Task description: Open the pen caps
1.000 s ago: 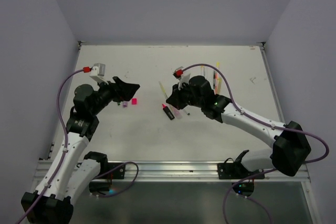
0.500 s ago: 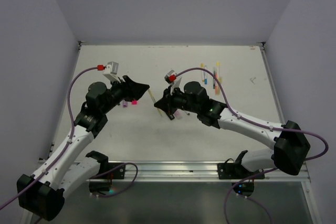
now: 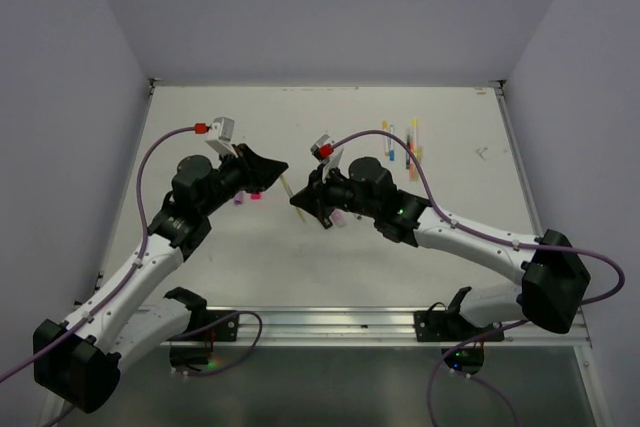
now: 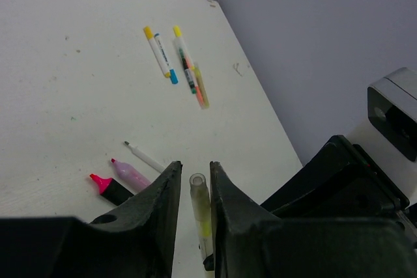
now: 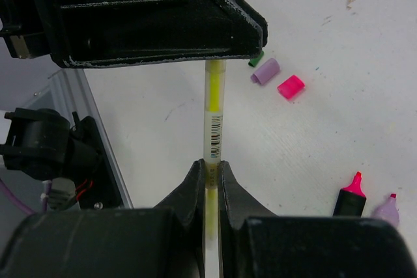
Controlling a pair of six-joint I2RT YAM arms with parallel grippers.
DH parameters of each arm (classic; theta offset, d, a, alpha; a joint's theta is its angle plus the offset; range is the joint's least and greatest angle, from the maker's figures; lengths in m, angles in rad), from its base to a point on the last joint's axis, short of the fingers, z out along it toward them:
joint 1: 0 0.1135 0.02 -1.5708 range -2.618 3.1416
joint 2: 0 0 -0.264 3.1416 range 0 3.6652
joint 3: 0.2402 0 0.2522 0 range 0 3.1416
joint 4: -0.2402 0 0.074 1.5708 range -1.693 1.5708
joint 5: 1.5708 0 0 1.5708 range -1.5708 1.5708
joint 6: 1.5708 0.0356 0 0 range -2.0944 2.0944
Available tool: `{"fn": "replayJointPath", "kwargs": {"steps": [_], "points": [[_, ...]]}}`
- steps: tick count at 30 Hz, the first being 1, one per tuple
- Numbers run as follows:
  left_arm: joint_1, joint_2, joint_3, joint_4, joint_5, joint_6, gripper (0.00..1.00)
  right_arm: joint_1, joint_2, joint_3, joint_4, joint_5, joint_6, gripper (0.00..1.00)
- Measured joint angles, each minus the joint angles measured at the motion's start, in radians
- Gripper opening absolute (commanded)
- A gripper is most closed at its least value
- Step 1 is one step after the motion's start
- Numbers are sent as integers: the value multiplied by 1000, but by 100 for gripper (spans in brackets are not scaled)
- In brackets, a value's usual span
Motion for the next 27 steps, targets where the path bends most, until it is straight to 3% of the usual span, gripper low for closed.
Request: {"fn": "replayJointPath", "kwargs": {"steps": [5, 11, 14, 19, 22, 25, 27], "points": [[-10, 7, 1, 16, 2, -16, 0, 0, 7, -3, 10, 1, 1, 4], [-14, 6, 2, 22, 7, -16, 0, 1, 10, -23, 53, -3, 25, 39], [-14, 3, 1, 23, 13, -15, 0, 3, 10, -31, 79, -11, 35, 44], [-14, -16, 1, 34, 33, -15, 0, 4, 13, -32, 109, -28, 42, 44], [-14, -23, 1, 46, 47, -15, 0, 5, 37, -27, 124, -35, 45, 38], [-14, -23, 1, 55, 54, -15, 0, 5, 65, -22, 129, -43, 44, 22], [-14, -23, 1, 58, 53, -13, 0, 5, 76, -22, 131, -52, 40, 7]]}}
